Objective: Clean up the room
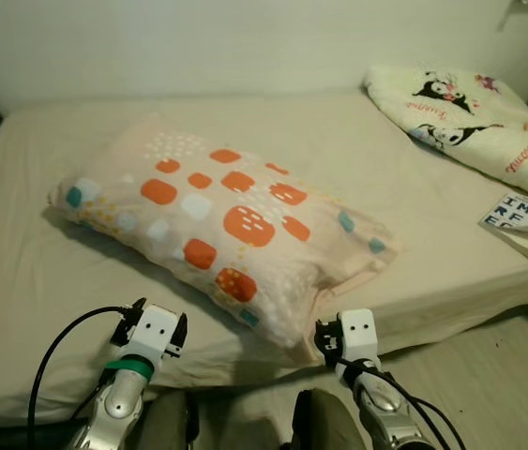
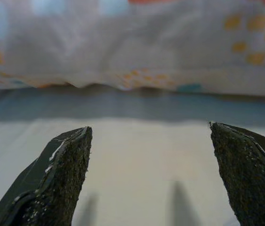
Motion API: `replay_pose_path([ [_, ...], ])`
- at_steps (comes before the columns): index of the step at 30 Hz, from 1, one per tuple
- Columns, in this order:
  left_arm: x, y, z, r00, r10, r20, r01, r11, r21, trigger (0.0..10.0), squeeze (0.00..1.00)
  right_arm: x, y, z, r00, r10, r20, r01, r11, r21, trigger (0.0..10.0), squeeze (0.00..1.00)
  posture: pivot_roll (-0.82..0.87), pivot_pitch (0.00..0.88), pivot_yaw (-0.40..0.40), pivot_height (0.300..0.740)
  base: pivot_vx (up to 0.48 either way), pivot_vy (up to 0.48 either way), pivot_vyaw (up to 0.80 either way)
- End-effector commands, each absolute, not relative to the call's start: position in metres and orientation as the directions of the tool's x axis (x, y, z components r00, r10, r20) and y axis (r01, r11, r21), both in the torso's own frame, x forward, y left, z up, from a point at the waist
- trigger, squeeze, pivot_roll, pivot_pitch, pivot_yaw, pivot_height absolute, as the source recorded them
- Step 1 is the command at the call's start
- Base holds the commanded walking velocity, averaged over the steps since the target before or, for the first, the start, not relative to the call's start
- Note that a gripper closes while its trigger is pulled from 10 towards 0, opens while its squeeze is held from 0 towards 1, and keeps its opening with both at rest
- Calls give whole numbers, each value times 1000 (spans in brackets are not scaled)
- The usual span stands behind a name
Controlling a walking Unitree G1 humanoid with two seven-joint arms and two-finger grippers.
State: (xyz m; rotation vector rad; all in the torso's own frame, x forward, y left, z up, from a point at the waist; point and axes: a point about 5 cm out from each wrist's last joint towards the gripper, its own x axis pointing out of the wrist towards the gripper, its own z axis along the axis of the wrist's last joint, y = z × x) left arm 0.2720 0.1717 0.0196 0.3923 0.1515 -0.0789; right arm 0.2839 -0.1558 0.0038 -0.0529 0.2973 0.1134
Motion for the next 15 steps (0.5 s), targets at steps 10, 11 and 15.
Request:
replay_pose_path([
  [10, 278, 181, 42, 997, -34, -66, 58, 911, 408, 10000, 0, 310, -156, 41, 992, 67, -107, -68, 998, -3, 10000, 0, 94, 82, -32, 581, 0, 0, 0],
  [11, 279, 183, 45, 998, -32, -56, 52, 911, 409, 10000, 0, 312, -156, 44, 993, 64, -98, -65, 998, -4, 10000, 0, 94, 82, -32, 581, 0, 0, 0],
  [15, 289, 194, 67, 1000, -14, 16, 6, 910, 416, 10000, 0, 321, -145, 46, 982, 114, -150, -127, 989, -80, 10000, 0, 106, 93, -27, 581, 0, 0, 0],
])
